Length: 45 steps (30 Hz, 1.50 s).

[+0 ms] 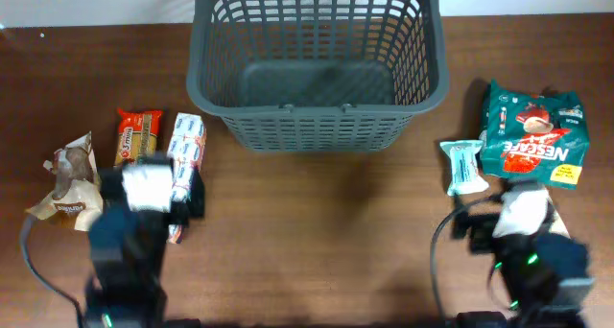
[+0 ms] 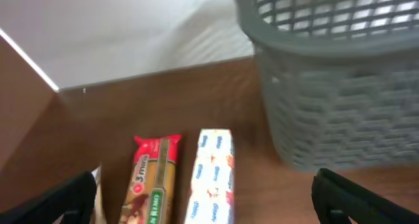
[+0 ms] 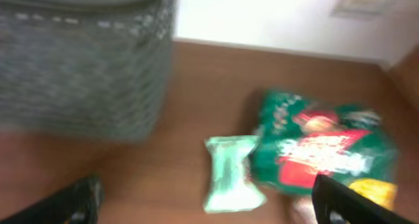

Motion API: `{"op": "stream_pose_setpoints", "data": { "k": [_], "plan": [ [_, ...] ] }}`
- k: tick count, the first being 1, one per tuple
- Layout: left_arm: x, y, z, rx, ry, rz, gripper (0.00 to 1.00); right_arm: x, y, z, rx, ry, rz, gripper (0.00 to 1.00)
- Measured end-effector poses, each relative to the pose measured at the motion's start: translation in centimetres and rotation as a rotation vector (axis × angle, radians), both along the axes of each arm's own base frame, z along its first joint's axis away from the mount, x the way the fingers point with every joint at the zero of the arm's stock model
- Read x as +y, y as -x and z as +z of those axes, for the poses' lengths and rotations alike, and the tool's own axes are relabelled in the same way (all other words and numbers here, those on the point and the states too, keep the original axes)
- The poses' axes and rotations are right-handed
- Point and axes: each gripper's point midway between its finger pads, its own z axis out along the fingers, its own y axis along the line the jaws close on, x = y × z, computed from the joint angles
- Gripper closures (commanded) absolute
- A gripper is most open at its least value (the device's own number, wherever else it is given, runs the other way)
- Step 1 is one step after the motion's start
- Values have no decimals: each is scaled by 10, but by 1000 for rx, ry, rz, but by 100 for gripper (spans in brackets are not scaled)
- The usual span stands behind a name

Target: Pack container

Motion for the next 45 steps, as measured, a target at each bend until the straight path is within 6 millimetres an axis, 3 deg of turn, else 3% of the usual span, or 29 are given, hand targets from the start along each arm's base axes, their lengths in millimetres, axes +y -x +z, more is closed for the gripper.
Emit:
{"op": "stream_pose_setpoints", "data": {
  "k": [2, 7, 12, 15, 19, 23, 28, 38, 45],
  "plan": [
    [8, -24, 10, 55, 4, 24, 1, -11, -5, 29, 59, 44, -50, 1],
    [21, -73, 6, 205, 44, 27, 1, -15, -19, 68, 171, 52, -69, 1],
    [23, -102, -8, 267, 68, 10, 1, -17, -33, 83, 228, 31, -98, 1],
    [22, -107, -23, 311, 78, 4, 1, -35, -43, 85, 261, 3, -195, 1],
    [22, -113, -45, 371, 88, 1, 1, -75, -66, 82, 306, -41, -359, 1],
    [22, -116, -61, 413, 94, 0, 1, -114, -100, 52, 411, -102, -480, 1],
    [22, -118, -72, 444, 98, 0, 1, -141, -136, -15, 574, -173, -556, 1],
    [22, -117, -75, 454, 100, 0, 1, -146, -183, -149, 839, -202, -530, 1],
    [22, -117, -75, 455, 100, 0, 1, -135, -210, -186, 872, -44, -416, 1]
  ]
}}
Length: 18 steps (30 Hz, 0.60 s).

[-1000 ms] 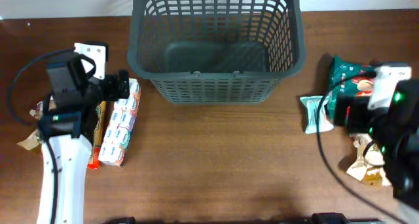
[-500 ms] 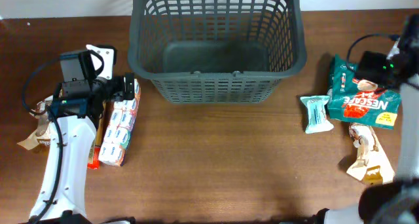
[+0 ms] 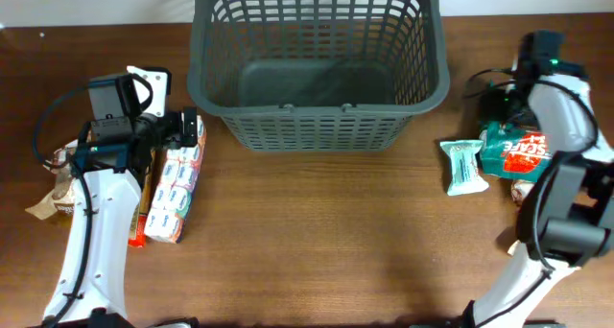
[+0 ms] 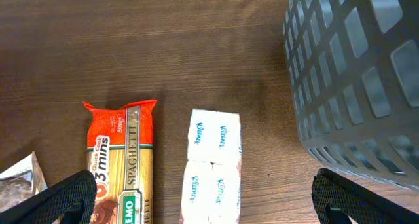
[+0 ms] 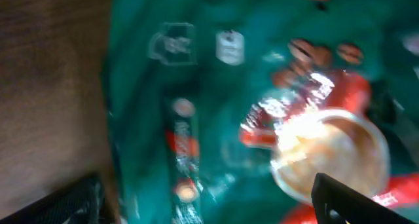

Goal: Pack container
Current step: 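Reach the right gripper to the green Nescafe bag and grasp it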

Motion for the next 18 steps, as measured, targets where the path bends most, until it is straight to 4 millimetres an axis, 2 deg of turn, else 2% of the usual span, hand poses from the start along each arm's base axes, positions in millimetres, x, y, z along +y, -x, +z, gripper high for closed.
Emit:
{"op": "stream_pose_setpoints", "data": {
  "k": [7, 13, 14, 16, 17, 18],
  "plan": [
    [0, 0, 0, 0, 0, 0, 1, -5, -9, -29, 45, 71, 39, 1],
    [0, 0, 0, 0, 0, 0, 1, -13, -12, -40, 62, 111, 32, 0],
    [0, 0, 0, 0, 0, 0, 1, -15, -13, -42, 66, 122, 29, 5],
    [0, 0, 0, 0, 0, 0, 1, -19, -13, -46, 74, 141, 13, 35],
    [0, 0, 0, 1, 0, 0, 1, -21, -13, -46, 80, 153, 7, 41],
    [0, 0, 0, 1, 0, 0, 1, -22, -12, -48, 84, 158, 2, 51]
  ]
}}
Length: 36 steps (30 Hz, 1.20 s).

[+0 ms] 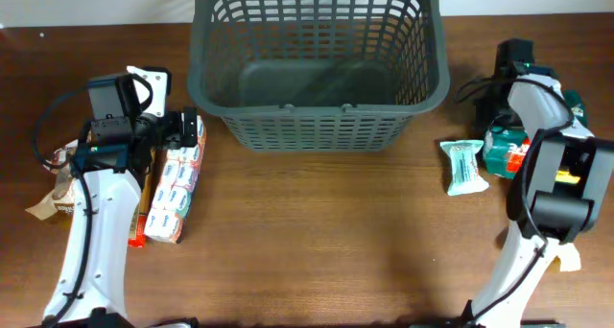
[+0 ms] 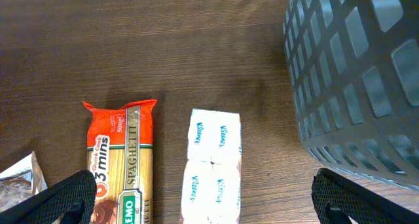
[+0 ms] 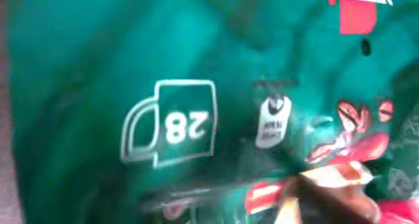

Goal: Pack container
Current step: 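Reach the right gripper to the green Nescafe bag and grasp it, then lift the Nescafe bag with the right gripper and drop it into the basket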

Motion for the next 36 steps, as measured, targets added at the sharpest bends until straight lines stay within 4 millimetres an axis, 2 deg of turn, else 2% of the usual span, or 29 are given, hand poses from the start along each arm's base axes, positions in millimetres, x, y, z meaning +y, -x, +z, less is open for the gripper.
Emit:
{"op": "stream_pose_setpoints", "data": {
  "k": [1, 5, 6, 17, 22, 26, 29, 32, 36],
  "plan": [
    [0, 0, 0, 2, 0, 0, 1, -1, 0, 0, -1, 6, -12, 65],
    [0, 1, -1, 3, 0, 0, 1, -6, -2, 1, 1, 48, -42, 83],
    [0, 1, -1, 3, 0, 0, 1, -8, -1, 1, 5, 57, -49, 96],
    [0, 1, -1, 3, 0, 0, 1, -7, 8, 4, 43, 35, -88, 97],
    [0, 1, -1, 3, 0, 0, 1, -1, 16, 17, 83, -45, -103, 96],
    [0, 1, -1, 3, 0, 0, 1, 5, 13, 42, 67, -119, -115, 96],
    [0, 1, -1, 4, 0, 0, 1, 10, 2, 75, -1, -160, -108, 97],
    [0, 1, -1, 3, 0, 0, 1, 13, -11, 122, -110, -171, -91, 96],
    [0, 1, -1, 4, 0, 0, 1, 16, -15, 204, -287, -148, -68, 96]
  ]
}}
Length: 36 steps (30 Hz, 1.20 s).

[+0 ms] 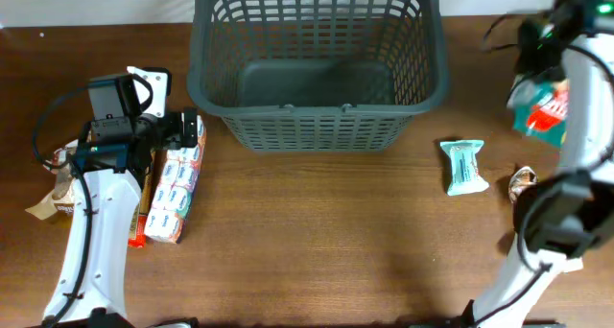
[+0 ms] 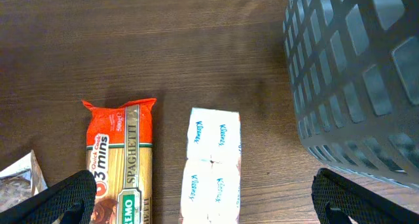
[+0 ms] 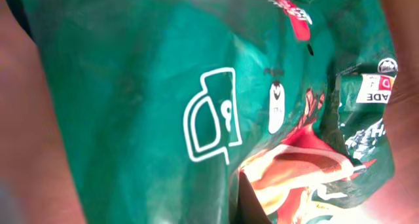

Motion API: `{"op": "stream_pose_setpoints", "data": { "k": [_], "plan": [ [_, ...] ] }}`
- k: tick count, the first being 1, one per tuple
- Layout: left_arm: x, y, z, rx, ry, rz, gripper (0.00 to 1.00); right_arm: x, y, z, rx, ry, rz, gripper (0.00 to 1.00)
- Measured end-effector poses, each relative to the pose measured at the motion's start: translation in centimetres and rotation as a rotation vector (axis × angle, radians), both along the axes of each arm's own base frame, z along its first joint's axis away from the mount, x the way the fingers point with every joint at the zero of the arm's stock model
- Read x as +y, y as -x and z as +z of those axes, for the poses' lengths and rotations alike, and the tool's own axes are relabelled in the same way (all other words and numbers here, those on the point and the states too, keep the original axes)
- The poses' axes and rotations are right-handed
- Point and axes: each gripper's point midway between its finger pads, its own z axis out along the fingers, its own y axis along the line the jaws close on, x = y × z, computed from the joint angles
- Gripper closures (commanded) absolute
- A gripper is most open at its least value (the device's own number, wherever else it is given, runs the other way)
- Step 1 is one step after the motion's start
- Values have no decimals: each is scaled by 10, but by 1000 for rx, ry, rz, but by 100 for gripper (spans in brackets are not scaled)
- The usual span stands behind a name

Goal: Pack container
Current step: 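Lift the Nescafe bag with the right gripper and drop it into the basket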

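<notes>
A grey mesh basket (image 1: 317, 64) stands at the back middle of the table. My right gripper (image 1: 535, 77) is shut on a green Nescafe bag (image 1: 543, 107), which hangs above the table right of the basket. The bag (image 3: 163, 106) fills the right wrist view and hides the fingers. On the left, my left gripper (image 2: 209, 201) hovers wide open over a white tissue pack (image 2: 213, 165), touching nothing. An orange spaghetti pack (image 2: 121, 158) lies beside the tissues.
A mint-green packet (image 1: 464, 165) and a small brown item (image 1: 523, 182) lie on the table at the right. A brown paper bag (image 1: 59, 186) sits at the far left. The basket wall (image 2: 353, 73) stands close to the right of the left gripper.
The green bag was on the table beside the mint packet with my right gripper down on it. Now it hangs off the table, farther back, in the shut gripper. Left arm unchanged.
Both arms were low near the front edge and the green bag lay flat at the right. Then the left gripper stood open over the tissues and the right gripper was at the bag. It then pressed close on the bag, which now hangs lifted.
</notes>
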Motion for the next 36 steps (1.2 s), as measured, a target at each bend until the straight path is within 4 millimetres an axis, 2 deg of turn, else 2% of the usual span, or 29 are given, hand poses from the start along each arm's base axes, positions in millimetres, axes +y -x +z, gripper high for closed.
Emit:
{"op": "stream_pose_setpoints", "data": {
  "k": [3, 6, 10, 14, 19, 23, 26, 28, 30, 33, 36],
  "plan": [
    [0, 0, 0, 0, 0, 0, 1, 4, 12, 60, -117, 29, 4, 96],
    [0, 0, 0, 0, 0, 0, 1, 13, 28, 108, -208, 51, 12, 97],
    [0, 0, 0, 0, 0, 0, 1, 45, 48, 157, -305, 78, 82, 97],
    [0, 0, 0, 0, 0, 0, 1, 115, 55, 197, -414, 90, 274, 96],
    [0, 0, 0, 0, 0, 0, 1, 232, 62, 229, -533, 87, 640, 96],
    [0, 0, 0, 0, 0, 0, 1, 308, 72, 231, -560, 111, 918, 97],
    [0, 0, 0, 0, 0, 0, 1, 344, 70, 225, -565, 145, 1052, 96],
    [0, 0, 0, 0, 0, 0, 1, 356, 62, 215, -546, 165, 1096, 97],
    [0, 0, 0, 1, 0, 0, 1, 364, 50, 196, -502, 183, 1124, 96],
    [0, 0, 0, 0, 0, 0, 1, 374, 30, 156, -395, 197, 1151, 96],
    [0, 0, 0, 0, 0, 0, 1, 383, 13, 102, -255, 200, 1179, 97]
  ]
}}
